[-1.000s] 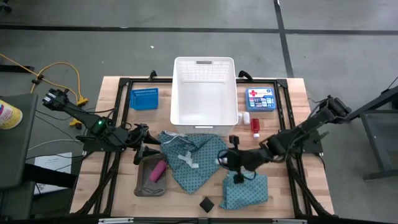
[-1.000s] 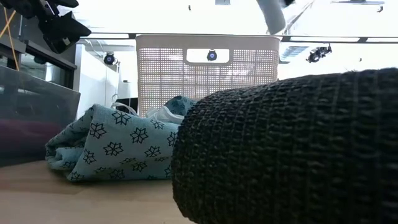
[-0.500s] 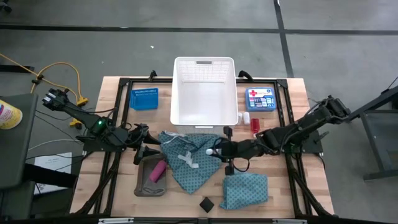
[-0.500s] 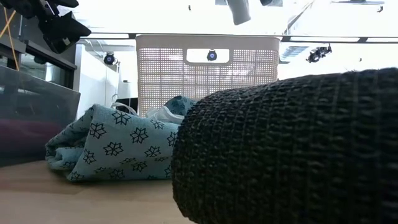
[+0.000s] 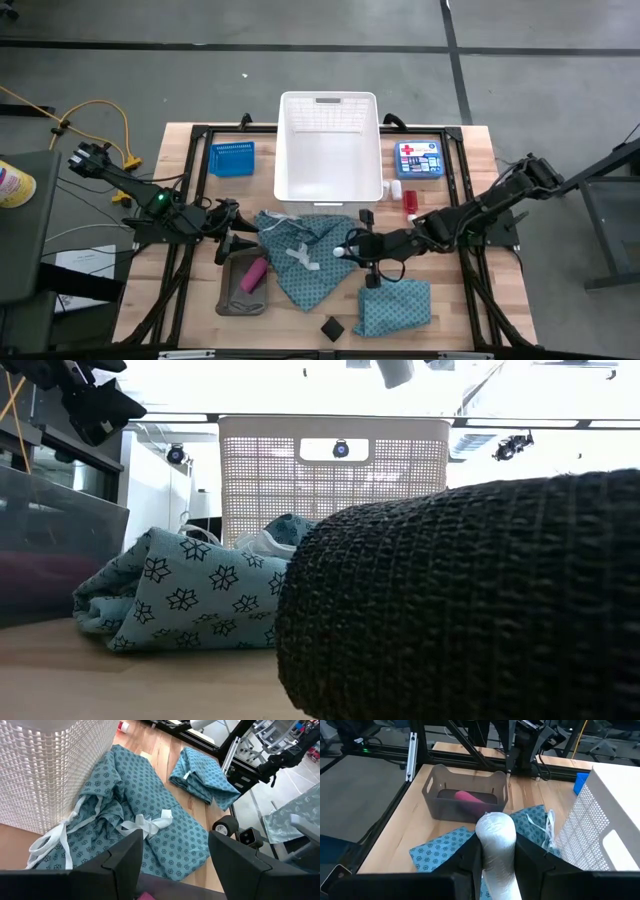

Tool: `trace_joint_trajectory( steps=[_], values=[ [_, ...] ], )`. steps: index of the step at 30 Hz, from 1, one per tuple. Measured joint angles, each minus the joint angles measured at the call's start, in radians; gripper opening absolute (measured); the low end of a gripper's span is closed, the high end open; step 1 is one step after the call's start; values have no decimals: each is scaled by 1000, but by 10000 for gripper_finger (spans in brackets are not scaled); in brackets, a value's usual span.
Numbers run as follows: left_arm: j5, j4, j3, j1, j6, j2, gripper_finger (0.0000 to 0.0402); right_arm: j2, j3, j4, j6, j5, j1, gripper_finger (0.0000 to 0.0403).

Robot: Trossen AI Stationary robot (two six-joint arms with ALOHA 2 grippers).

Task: Pick & place medical supplies in basket/bin
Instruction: Put the white gauze into the black bin

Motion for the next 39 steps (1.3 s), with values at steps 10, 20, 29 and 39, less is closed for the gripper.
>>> trace_joint_trajectory(
  steps=[10, 20, 29, 39],
  values=[
    [0, 28, 0, 0, 0, 0, 218, 0, 0, 0, 0, 0, 0, 80],
    [0, 86, 0, 0, 0, 2, 218, 0, 0, 1, 0, 0, 0, 80],
    [0, 96, 0, 0, 0, 2, 218, 0, 0, 1, 0, -1, 0, 80],
    [0, 102, 0, 0, 0, 2, 218, 0, 0, 0, 0, 0, 0, 80]
  ],
)
